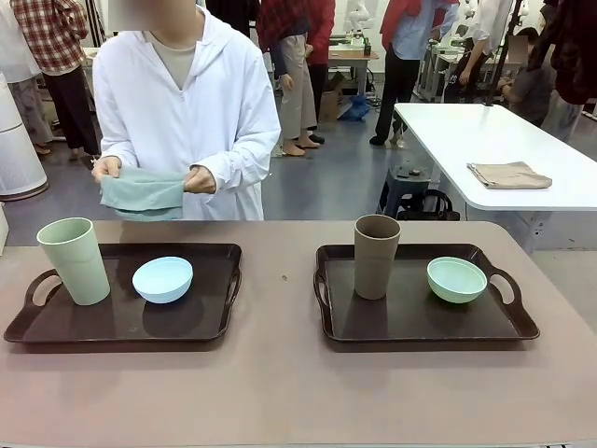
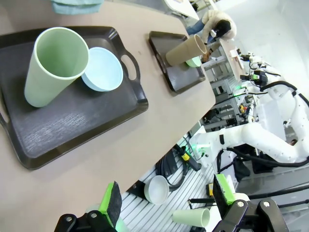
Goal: Set up a tray with a mat and arrange the tableware.
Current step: Pick up the Picnic Bowl and Reusable plastic cup from the Handle tray in front of the human's position and hold them in the air.
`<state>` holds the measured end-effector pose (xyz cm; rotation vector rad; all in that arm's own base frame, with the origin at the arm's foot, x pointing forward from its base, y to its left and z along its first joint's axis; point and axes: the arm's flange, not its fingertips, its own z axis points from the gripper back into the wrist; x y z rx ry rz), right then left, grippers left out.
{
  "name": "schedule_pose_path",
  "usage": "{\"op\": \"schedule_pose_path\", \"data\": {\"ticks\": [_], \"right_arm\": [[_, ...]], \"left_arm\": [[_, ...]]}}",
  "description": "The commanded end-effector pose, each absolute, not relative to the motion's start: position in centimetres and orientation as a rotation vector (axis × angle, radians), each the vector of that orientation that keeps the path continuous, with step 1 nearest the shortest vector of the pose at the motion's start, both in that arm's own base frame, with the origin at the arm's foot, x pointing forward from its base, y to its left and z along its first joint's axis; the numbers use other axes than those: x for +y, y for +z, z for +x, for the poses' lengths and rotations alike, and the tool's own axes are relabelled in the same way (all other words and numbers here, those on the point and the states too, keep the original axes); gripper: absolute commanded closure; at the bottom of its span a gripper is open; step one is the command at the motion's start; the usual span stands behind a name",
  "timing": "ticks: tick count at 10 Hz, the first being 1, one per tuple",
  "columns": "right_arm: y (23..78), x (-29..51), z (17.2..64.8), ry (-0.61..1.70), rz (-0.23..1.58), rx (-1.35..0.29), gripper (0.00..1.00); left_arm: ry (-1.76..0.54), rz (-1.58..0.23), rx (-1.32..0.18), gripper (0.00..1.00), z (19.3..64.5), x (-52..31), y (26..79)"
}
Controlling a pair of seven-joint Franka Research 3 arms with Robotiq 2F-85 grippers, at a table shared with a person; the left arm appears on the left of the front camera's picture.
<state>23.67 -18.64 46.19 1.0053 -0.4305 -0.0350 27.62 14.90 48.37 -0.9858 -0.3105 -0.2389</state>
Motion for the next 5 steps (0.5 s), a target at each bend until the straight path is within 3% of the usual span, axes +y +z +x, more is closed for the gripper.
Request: {"op": "schedule_pose_path", "data": {"ticks": [1,5], "right_arm": [[46.00,-18.58,23.74,-0.020,1.026,-0.451,0.00],[46.00,-18.58,23.74,-0.020,1.026,-0.451,0.00]], "left_arm": [[-0.244,-0.998,-0.323,0.00,27.66,15.05,48.36],[-0.244,-0.998,-0.323,0.00,27.66,15.05,48.36]]}}
